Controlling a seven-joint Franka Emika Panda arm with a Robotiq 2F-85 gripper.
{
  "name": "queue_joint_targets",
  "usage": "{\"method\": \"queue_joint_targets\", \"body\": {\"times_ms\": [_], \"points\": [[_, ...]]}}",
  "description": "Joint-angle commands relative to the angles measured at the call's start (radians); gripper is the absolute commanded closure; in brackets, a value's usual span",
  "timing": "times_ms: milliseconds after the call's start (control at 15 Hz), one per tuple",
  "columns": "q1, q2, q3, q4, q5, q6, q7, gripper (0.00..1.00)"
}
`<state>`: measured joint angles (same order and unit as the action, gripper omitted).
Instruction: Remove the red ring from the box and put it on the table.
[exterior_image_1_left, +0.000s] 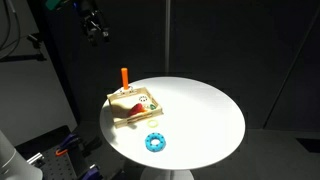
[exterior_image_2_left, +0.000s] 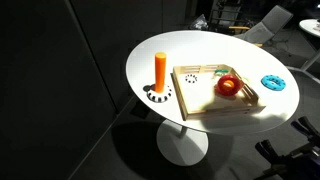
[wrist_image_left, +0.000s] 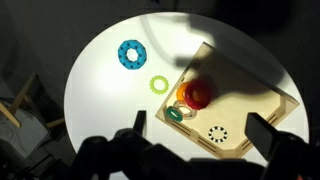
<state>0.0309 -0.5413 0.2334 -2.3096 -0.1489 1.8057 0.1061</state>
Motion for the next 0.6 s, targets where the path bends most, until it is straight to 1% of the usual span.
{"method": "queue_joint_targets", "body": {"times_ms": [0, 333, 533], "points": [[0.030, 0.004, -0.023, 0.003, -0.013, -0.004, 0.012, 0.00], [0.030, 0.004, -0.023, 0.003, -0.013, -0.004, 0.012, 0.00], [0.017, -0.003, -0.032, -0.024, -0.038, 0.035, 0.030, 0.00]]}}
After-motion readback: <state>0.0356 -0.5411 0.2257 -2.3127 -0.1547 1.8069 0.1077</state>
